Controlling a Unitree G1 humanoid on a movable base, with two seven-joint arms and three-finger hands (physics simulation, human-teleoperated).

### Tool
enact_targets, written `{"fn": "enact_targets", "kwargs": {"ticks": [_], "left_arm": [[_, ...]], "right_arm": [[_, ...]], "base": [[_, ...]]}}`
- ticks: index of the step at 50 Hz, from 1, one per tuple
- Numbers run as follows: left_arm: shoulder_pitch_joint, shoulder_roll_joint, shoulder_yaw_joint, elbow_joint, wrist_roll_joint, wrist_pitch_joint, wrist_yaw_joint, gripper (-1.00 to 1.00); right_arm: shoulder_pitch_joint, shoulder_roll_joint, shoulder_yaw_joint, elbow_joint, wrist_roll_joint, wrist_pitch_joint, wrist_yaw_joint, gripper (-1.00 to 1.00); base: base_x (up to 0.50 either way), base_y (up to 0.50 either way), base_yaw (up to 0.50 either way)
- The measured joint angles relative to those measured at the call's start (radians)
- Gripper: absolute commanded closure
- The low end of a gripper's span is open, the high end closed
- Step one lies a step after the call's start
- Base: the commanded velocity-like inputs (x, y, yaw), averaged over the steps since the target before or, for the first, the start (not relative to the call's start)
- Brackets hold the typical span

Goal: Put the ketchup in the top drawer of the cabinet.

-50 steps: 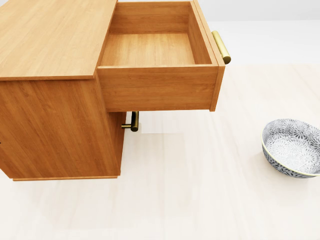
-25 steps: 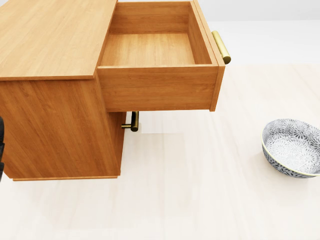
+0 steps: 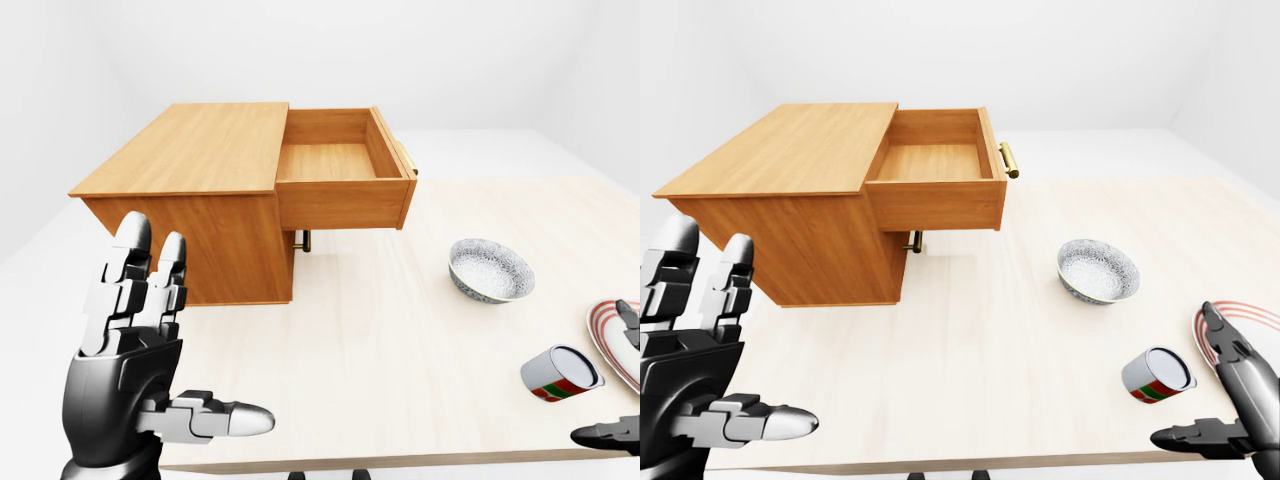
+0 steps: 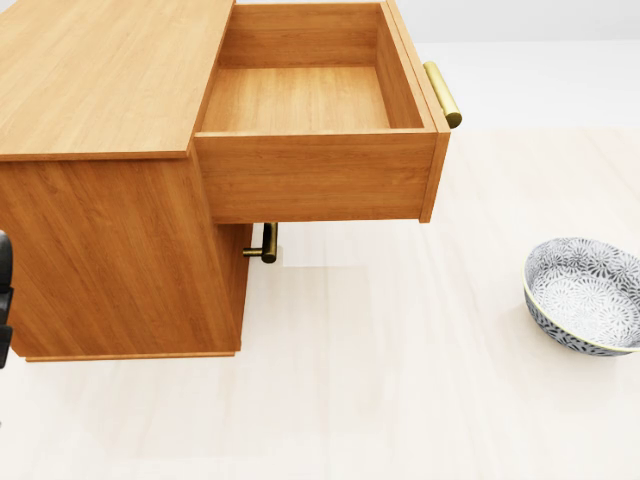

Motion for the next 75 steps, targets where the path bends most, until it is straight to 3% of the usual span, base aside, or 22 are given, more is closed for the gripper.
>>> {"fn": "enact_targets", "kwargs": {"ticks": [49,75], "left_arm": [[-0.002,0.007,-0.016,0.015,0.01,0.0,0.014,-1.0],[-0.002,0.011,-0.028,0.027,0.018,0.0,0.02,-1.0]], "right_arm": [[-0.043,-0.144,0.058,0.354,0.132,0.0,0.0,-1.0],[-0.057,-0.186,0.089,0.445,0.16,0.0,0.0,-1.0]], "base": [[0.0,0.0,0.0],[0.0,0.0,0.0]]}}
